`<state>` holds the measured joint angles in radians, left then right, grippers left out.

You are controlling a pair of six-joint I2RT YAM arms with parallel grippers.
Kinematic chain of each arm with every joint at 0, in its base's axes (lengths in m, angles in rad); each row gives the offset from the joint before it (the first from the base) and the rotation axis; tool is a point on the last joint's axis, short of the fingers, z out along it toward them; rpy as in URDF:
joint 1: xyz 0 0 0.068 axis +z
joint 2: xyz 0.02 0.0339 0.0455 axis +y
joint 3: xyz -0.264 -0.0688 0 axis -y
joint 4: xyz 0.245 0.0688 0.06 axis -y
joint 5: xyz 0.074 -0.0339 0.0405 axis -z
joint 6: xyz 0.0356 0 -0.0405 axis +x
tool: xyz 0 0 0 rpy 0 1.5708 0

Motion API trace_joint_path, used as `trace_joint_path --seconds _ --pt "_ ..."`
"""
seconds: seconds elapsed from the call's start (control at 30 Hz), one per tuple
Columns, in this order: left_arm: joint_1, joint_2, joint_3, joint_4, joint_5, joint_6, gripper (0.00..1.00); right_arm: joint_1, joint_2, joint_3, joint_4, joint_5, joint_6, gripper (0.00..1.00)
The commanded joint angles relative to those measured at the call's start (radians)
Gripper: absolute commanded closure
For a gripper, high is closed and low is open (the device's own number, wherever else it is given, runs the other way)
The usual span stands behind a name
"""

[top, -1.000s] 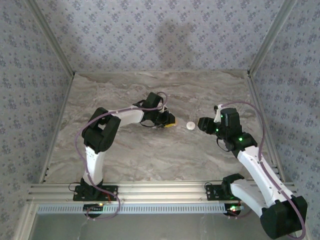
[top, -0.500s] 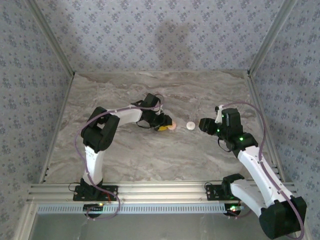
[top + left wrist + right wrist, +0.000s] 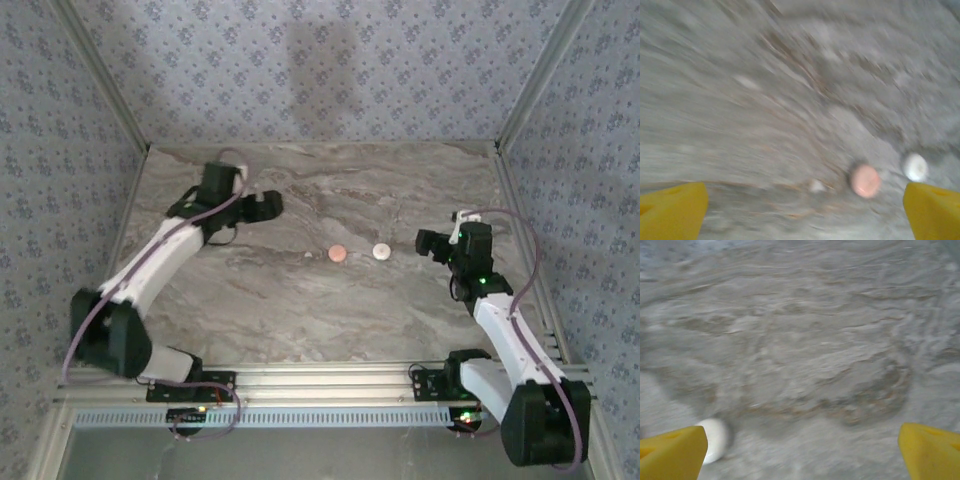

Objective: Insert the wireless bluetooth earbuds into the charging case

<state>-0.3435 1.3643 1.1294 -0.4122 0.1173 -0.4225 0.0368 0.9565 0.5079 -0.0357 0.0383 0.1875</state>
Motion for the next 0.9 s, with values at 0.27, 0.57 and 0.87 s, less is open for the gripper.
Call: trace_joint_path --seconds 0.27,0.57,0.87 --pt "0.212 -0.211 -0.634 0.645 -0.605 0.225 0.00 -0.164 0.405 -0.107 0.674 -0.096 -0.154 0.00" --pt "0.272 0.110 -0.767 1.279 -0.412 0.410 0.00 -0.059 0.558 -0.135 0.869 -0.023 -0.231 0.00" --pt "0.341 0.169 -0.753 1.295 -0.360 0.343 0.00 -0.083 0.568 -0.117 0.850 -0.063 -0.211 0.00"
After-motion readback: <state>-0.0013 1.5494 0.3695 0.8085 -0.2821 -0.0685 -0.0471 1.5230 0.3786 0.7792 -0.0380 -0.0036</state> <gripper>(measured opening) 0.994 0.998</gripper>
